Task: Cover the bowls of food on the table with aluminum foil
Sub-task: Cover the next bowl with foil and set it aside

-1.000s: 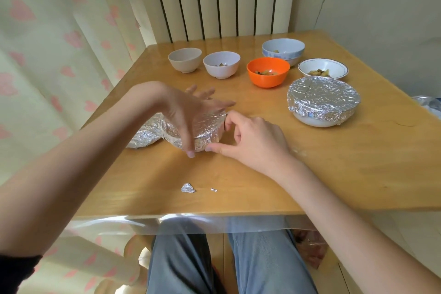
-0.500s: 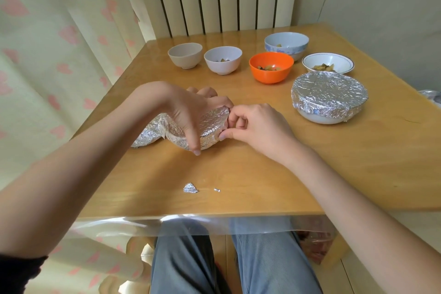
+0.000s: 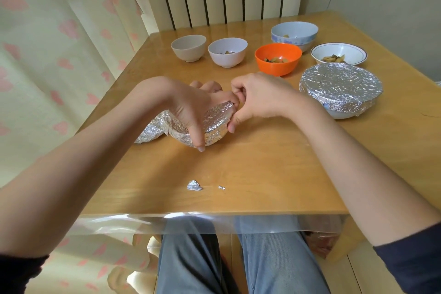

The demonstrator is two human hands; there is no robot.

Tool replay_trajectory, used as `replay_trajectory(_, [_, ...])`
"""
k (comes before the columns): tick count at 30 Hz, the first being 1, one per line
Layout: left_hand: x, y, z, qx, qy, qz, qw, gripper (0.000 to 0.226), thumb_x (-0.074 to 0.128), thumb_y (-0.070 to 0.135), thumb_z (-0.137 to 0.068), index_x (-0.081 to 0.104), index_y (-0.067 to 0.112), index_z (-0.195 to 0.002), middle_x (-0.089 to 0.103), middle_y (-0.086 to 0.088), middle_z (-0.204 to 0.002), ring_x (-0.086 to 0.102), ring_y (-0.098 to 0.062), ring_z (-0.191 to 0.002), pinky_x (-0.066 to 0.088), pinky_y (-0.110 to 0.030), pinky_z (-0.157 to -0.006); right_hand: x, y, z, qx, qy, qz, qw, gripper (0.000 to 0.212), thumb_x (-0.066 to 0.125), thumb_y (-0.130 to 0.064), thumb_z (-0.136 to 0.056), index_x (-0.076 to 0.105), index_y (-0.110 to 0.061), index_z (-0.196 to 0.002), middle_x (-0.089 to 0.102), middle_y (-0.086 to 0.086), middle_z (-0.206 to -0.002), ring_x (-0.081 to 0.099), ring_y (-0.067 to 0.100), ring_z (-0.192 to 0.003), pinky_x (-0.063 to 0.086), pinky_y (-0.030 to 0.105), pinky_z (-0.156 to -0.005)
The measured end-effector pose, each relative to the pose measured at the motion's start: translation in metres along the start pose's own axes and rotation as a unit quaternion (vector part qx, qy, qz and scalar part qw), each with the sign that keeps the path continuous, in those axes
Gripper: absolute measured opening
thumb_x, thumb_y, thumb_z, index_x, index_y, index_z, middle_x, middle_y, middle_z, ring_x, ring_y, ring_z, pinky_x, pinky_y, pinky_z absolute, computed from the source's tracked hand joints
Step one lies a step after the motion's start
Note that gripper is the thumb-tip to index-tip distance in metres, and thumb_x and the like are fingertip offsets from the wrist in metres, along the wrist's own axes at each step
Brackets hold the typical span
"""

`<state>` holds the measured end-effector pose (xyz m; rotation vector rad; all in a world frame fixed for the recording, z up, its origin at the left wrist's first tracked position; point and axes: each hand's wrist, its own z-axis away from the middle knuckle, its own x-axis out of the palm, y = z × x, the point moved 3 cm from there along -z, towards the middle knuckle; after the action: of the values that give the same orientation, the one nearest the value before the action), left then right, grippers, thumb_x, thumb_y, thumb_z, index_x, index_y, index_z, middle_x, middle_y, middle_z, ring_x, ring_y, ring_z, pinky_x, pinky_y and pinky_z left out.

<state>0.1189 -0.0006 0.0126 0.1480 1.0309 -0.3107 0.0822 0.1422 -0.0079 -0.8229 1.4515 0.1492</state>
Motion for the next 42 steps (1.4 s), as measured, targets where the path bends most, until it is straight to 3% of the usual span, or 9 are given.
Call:
replay_trajectory(6, [0.000,0.002,0.001,-0.008,-0.002,-0.012,1.000,0.108,0.090,0.037,-0.057,0.016,0.056,-0.133,0.013,0.013,-0.139,0.018,-0.021,-0.131,0.036,-0.042,-0.100,0.010,0.014,0.006,-0.046,-0.002,-0.197,0.979,0.055,0.084,-0.052,-0.044,0.046,-0.022,-0.071,0.041,-0.014,-0.050,0.032,0.007,-0.053,0.029,0.029,-0.056])
replay_trajectory(12, [-0.001,0.005,0.005,-0.022,0.002,-0.004,1.000,0.101,0.088,0.038,-0.059,0.020,0.055,-0.132,0.016,0.010,-0.138,0.021,-0.023,-0.128,0.037,-0.040,-0.095,0.005,0.010,0.016,-0.012,0.069,-0.115,0.991,0.057,0.080,-0.061,-0.047,0.050,-0.022,-0.075,0.047,-0.010,-0.058,0.039,0.008,-0.054,0.035,0.032,-0.057])
replay_trajectory(17, [0.002,0.000,0.006,-0.105,-0.015,0.013,0.994,0.118,0.080,0.070,-0.050,0.006,0.054,-0.140,0.018,0.002,-0.145,0.033,-0.035,-0.133,0.040,-0.048,-0.099,0.018,0.013,0.051,0.012,0.072,-0.104,0.992,0.043,0.076,-0.057,-0.062,0.051,-0.027,-0.081,0.053,-0.008,-0.064,0.046,0.006,-0.059,0.041,0.032,-0.061])
replay_trajectory(22, [-0.006,0.000,0.016,-0.065,-0.015,0.023,0.997,0.149,0.076,0.074,-0.027,-0.028,0.064,-0.134,-0.032,0.007,-0.157,-0.026,-0.029,-0.145,0.003,-0.061,-0.115,0.028,-0.006,0.075,0.029,0.077,-0.068,0.994,0.041,0.068,-0.063,-0.070,0.050,-0.031,-0.088,0.049,-0.012,-0.070,0.047,0.002,-0.066,0.031,0.026,-0.055])
replay_trajectory(25, [-0.007,-0.001,0.018,-0.004,-0.025,-0.007,1.000,0.135,0.083,0.066,-0.034,-0.005,0.070,-0.136,-0.028,0.021,-0.156,-0.026,-0.021,-0.146,0.004,-0.058,-0.116,0.034,-0.018,0.074,0.044,0.075,-0.037,0.995,0.051,0.063,-0.071,-0.069,0.049,-0.032,-0.098,0.043,-0.015,-0.074,0.050,0.010,-0.079,0.034,0.029,-0.065])
replay_trajectory(28, [-0.002,0.001,0.014,0.040,-0.018,-0.005,0.999,0.102,0.089,0.052,-0.051,0.022,0.063,-0.127,0.007,0.030,-0.149,0.009,-0.015,-0.146,0.021,-0.039,-0.114,0.040,-0.029,0.068,0.045,0.077,-0.027,0.996,0.056,0.063,-0.073,-0.067,0.046,-0.030,-0.098,0.051,-0.014,-0.086,0.058,0.015,-0.092,0.038,0.030,-0.071])
replay_trajectory(32, [-0.001,-0.001,0.006,0.041,-0.005,0.008,0.999,0.091,0.090,0.053,-0.050,0.027,0.065,-0.114,0.018,0.031,-0.131,0.021,-0.017,-0.133,0.032,-0.043,-0.108,0.042,-0.032,0.061,0.043,0.113,-0.018,0.993,0.048,0.064,-0.067,-0.073,0.051,-0.026,-0.095,0.064,-0.006,-0.093,0.062,0.019,-0.092,0.040,0.030,-0.068])
replay_trajectory(38, [0.001,0.001,0.007,0.040,0.000,0.003,0.999,0.085,0.089,0.051,-0.052,0.025,0.065,-0.107,0.017,0.028,-0.131,0.021,-0.017,-0.128,0.033,-0.043,-0.105,0.038,-0.022,0.052,0.042,0.101,-0.109,0.988,0.037,0.077,-0.054,-0.067,0.053,-0.026,-0.072,0.053,-0.012,-0.061,0.051,0.005,-0.062,0.035,0.028,-0.056])
replay_trajectory(42, [0.001,0.001,0.007,0.043,0.002,0.018,0.999,0.077,0.090,0.049,-0.053,0.031,0.067,-0.099,0.019,0.027,-0.129,0.022,-0.018,-0.125,0.033,-0.043,-0.103,0.037,-0.013,0.041,0.023,0.089,-0.161,0.983,0.031,0.082,-0.044,-0.065,0.057,-0.025,-0.066,0.056,-0.013,-0.058,0.050,0.002,-0.057,0.046,0.032,-0.065])
